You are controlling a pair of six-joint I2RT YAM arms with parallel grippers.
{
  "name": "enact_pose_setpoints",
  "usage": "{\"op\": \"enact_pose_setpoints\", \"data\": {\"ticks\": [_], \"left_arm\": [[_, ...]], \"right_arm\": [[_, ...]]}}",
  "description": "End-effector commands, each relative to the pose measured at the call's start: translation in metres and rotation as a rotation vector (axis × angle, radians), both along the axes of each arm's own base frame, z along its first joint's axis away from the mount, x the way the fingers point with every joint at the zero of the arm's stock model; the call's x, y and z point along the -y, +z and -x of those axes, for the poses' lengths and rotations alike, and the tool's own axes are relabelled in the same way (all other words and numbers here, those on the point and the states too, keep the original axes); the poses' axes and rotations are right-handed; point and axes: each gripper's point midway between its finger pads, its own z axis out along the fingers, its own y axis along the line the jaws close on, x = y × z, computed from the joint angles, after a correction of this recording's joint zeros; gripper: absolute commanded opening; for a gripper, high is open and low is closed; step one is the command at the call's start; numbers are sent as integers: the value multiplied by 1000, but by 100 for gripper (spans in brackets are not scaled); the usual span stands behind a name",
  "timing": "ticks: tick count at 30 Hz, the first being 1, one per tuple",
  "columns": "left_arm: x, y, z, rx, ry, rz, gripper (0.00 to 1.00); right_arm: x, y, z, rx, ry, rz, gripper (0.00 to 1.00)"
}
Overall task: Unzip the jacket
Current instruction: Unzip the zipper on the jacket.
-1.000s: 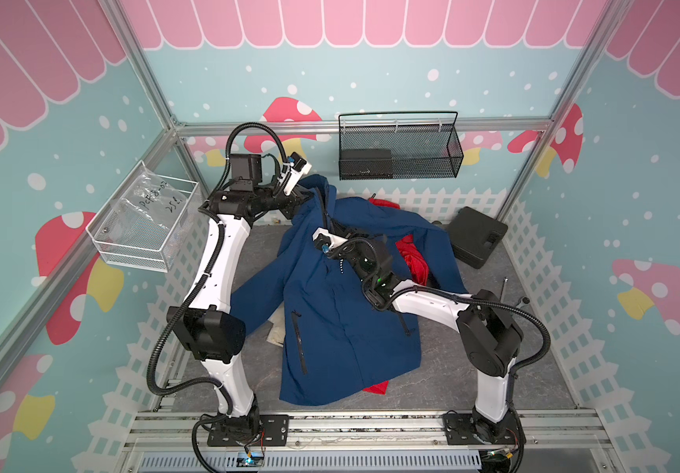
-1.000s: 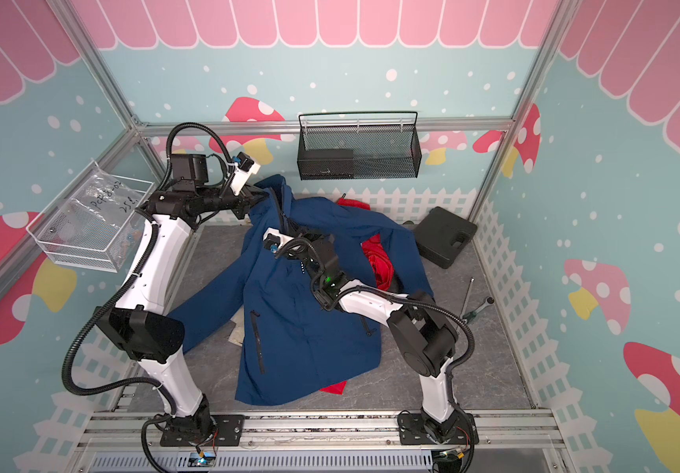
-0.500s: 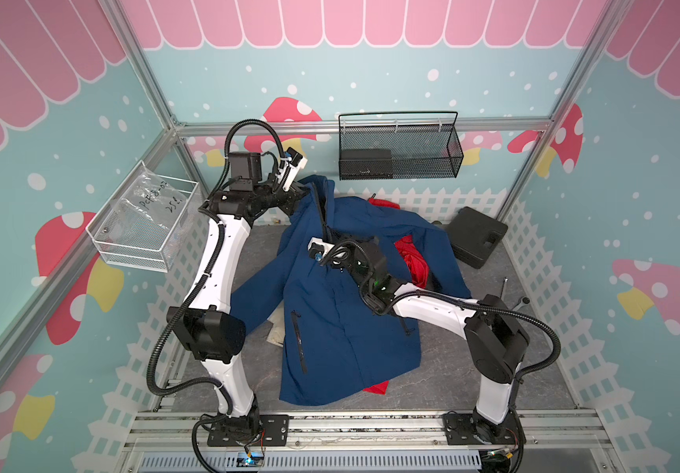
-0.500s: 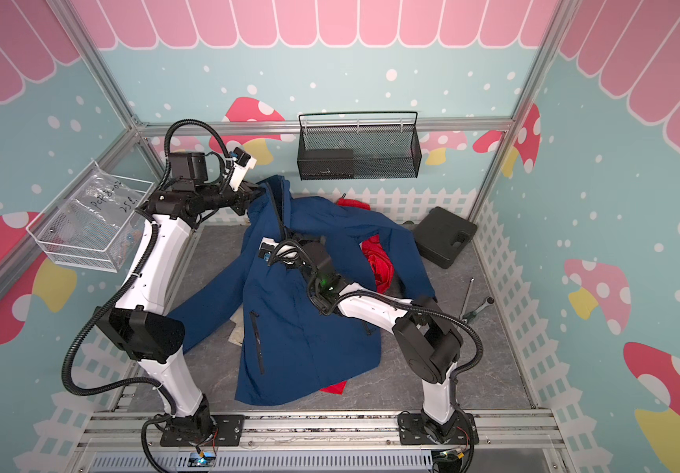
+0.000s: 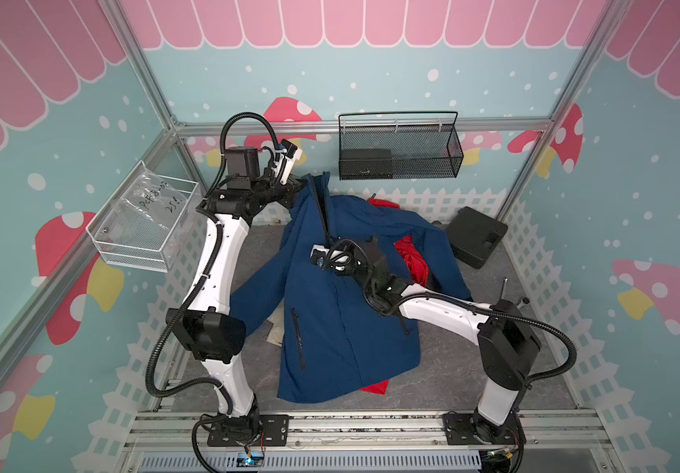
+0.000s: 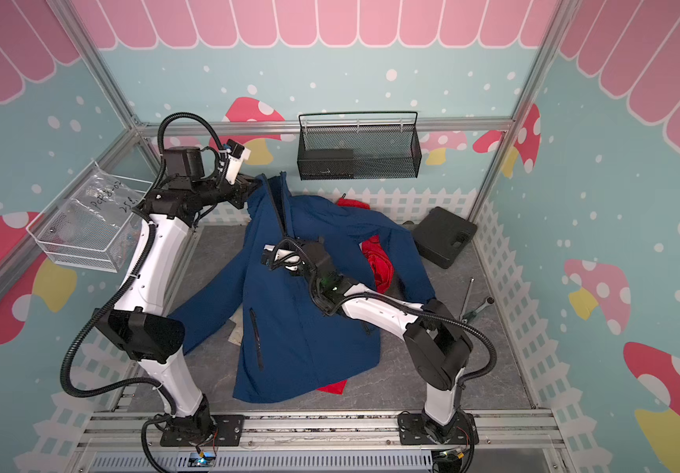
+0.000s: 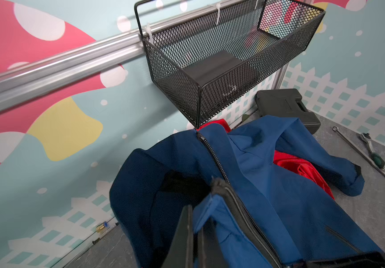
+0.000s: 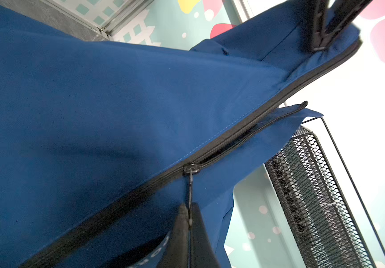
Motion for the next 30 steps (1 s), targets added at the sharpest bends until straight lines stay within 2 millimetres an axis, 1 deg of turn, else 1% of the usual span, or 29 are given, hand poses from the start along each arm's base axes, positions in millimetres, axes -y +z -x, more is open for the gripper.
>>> {"op": "enact_pose_setpoints", "data": {"ticks": [1,6,14,20,30], "left_arm": [[-7,56,-3,184,45,20,0],[-7,54,-8,181,54,20,0],[-12,55,-12,187,87,9,0],[-15,61,-13,198,107,14,0],[-16,62,-16,204,117,13,0]], "right_arm": [[-1,-30,17,-97,42,69,0],[3,-36,22,-123,44,70,0],[1,-40,29,-171,73,69,0],[3,-49,35,-222,86,90,0],[8,-63,42,-277,92,130,0]]}}
